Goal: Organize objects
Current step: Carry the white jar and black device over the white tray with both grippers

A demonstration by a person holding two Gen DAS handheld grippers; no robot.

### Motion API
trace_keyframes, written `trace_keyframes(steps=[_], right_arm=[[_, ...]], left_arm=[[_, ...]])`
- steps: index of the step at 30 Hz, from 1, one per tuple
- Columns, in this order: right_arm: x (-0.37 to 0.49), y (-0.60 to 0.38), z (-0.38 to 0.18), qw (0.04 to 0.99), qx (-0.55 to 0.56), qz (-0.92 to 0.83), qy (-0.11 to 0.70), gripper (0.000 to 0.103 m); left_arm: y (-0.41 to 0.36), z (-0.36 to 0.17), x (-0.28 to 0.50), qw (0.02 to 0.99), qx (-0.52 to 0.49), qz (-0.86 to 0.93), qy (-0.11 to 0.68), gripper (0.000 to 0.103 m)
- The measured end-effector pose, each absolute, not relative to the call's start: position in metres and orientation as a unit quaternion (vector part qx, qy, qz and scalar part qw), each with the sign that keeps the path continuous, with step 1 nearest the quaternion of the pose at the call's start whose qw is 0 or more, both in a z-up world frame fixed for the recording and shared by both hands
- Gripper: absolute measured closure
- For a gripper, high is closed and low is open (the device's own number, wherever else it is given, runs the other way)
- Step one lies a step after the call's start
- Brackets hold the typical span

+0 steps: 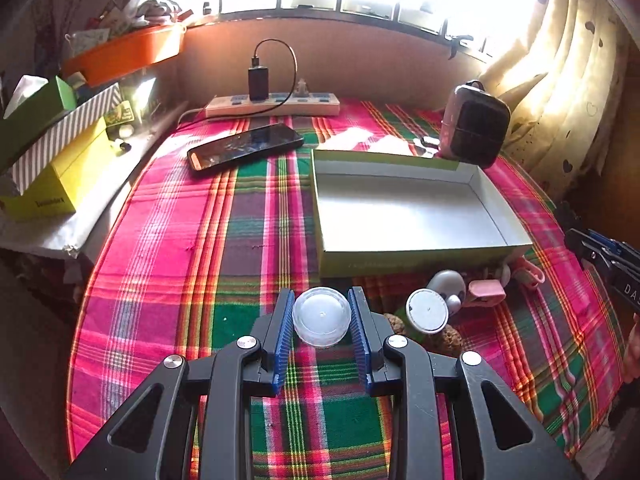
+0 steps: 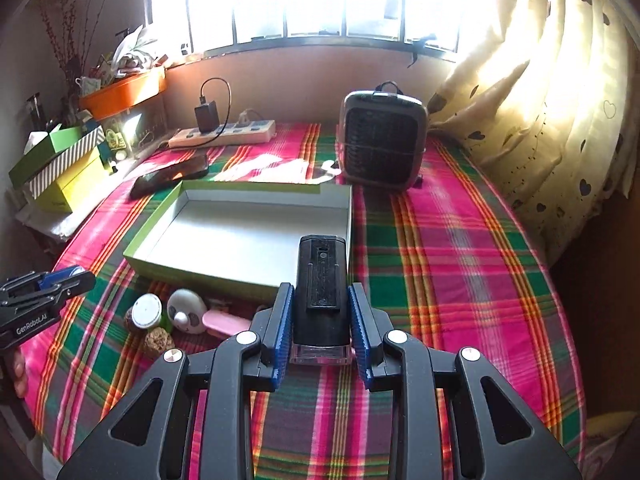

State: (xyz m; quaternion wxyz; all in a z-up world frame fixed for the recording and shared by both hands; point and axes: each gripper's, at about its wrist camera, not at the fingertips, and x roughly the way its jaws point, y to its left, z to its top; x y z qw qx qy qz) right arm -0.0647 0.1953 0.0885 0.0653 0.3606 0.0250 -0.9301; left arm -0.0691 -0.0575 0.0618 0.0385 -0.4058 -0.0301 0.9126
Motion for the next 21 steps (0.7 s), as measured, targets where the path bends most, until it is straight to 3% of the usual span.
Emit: trace_keyframes(steps=[6, 21], right_arm=[[-0.077, 0.196, 0.113, 0.08, 0.341, -0.936, 0.041, 0.074], [-0.135, 0.176, 0.103, 0.13, 0.385, -0.913, 0.039, 0.074]], left_arm=[[-0.048, 0.077, -0.084, 0.055, -0.401, 0.914, -0.028, 0.078], [-0.024, 0.081, -0.14, 0.09, -0.408, 0.908, -0.022, 0.078]])
